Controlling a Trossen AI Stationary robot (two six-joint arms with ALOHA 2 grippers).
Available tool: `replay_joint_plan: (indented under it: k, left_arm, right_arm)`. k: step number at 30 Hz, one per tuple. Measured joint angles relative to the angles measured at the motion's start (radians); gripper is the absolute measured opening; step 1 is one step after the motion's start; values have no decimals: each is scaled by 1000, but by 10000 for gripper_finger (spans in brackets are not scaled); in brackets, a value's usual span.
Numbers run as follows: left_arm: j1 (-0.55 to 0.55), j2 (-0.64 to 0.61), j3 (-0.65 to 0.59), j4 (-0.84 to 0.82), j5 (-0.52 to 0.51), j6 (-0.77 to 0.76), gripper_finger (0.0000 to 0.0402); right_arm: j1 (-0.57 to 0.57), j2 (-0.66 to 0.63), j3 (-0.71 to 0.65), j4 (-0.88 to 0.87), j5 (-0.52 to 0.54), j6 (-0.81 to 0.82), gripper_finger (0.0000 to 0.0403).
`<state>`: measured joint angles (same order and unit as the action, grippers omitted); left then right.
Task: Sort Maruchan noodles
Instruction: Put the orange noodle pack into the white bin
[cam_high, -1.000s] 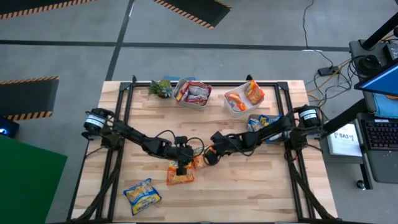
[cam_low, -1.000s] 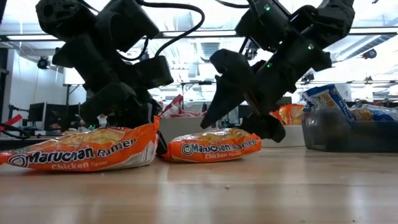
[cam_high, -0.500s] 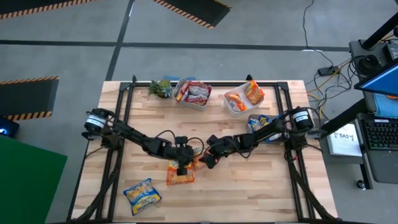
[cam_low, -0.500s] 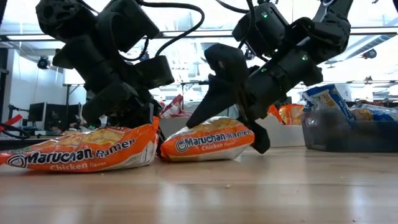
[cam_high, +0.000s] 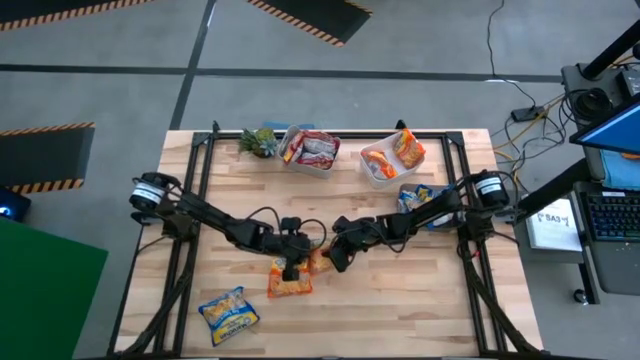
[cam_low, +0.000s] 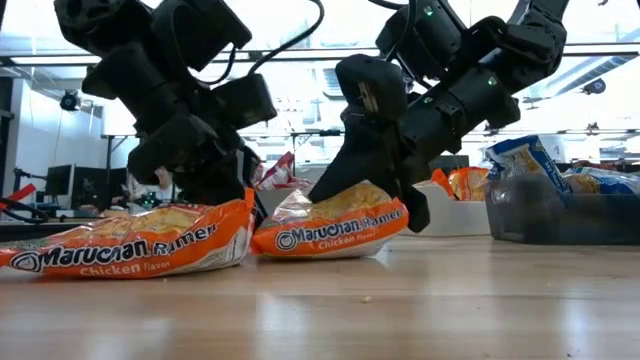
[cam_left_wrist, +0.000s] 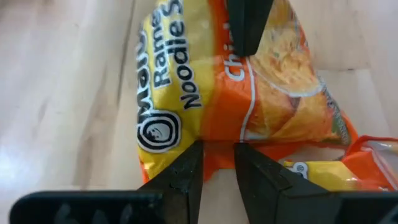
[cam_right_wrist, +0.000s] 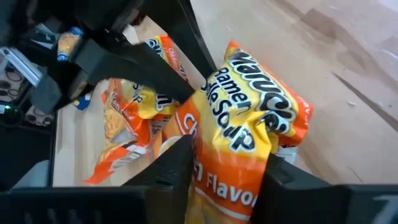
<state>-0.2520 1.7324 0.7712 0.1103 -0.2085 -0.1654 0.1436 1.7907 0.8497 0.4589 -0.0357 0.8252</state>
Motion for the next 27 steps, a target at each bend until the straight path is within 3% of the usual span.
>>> replay_joint_plan:
  k: [12,19,27]
  left_arm:
    - [0,-107,0,-58,-22,59,75]
    - [0,-286,1,-160,-94,173,75]
    - [1,-538,0,-153,-256,360,75]
  right_arm:
    - [0,-5,6,-4,1,-26,35]
    - [-14,-80,6,-69,0,-58,30]
    - [-77,-302,67,-428,11,-156,29]
